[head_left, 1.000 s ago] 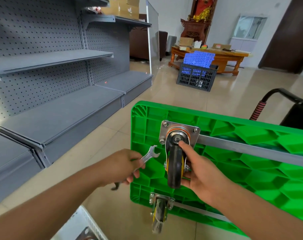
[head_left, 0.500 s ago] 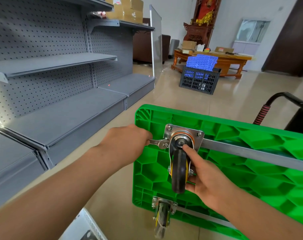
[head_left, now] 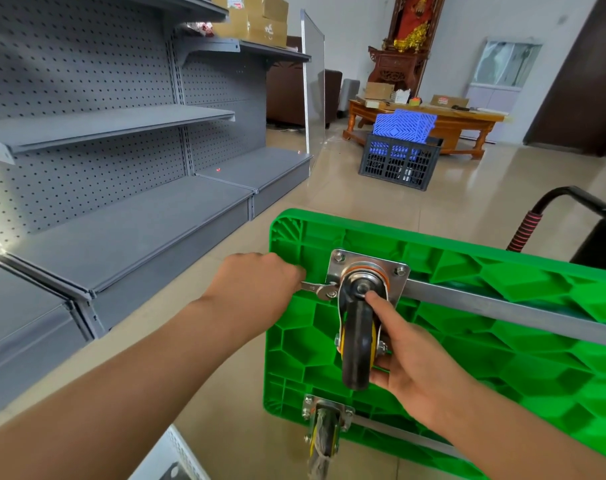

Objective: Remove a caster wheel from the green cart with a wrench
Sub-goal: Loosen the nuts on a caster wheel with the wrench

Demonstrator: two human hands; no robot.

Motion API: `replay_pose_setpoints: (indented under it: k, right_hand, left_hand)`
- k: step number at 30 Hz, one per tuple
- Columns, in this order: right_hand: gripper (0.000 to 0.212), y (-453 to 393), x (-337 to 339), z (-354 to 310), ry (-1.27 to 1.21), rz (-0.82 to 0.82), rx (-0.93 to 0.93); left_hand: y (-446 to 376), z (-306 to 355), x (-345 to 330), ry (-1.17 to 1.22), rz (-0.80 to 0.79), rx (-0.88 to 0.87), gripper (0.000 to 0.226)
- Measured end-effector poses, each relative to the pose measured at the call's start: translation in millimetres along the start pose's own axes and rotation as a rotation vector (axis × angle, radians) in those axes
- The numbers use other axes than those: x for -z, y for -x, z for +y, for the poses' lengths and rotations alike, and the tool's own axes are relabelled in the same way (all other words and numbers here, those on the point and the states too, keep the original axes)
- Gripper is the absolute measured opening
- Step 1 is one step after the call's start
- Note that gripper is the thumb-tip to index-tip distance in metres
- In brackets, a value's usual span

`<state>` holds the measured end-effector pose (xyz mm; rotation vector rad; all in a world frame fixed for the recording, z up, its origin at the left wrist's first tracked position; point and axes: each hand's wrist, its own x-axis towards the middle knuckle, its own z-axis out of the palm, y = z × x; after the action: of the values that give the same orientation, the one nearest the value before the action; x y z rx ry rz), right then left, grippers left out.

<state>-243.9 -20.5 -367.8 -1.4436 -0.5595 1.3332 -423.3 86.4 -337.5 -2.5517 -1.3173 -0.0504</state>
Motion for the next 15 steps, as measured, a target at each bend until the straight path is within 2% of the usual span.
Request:
replay_pose_setpoints:
  k: [3,6,8,11,13,15]
  right_hand:
    - [0.044,-1,-1,2,-0.001,0.003,0.005]
    - [0.046,-2,-4,4,-0.004,0.003,0.008]
    - [0.049,-3,-4,5,-0.008,0.003,0.014]
    - [0.05,-3,-2,4,0.001,0.0,0.022]
    - [0.05,-2,-1,3,0.006,-0.002,0.019]
    - [0.05,-1,1,2,0.015,-0.005,0.018]
  left_hand:
    - [1,0,-33,0.304,-0.115,0.065,0.013]
    - [9,18,-61,0.885,-0.212,0.12,0.027]
    - [15,40,-66,1.216,-0.272,0.198,0.03]
    - [21,62,-60,1.695,-0.457,0.349,0.028]
    - [23,59,-56,1.751,-0.521,0.358,0.027]
    - [26,48,-55,1.634,-0.528,0.344,0.026]
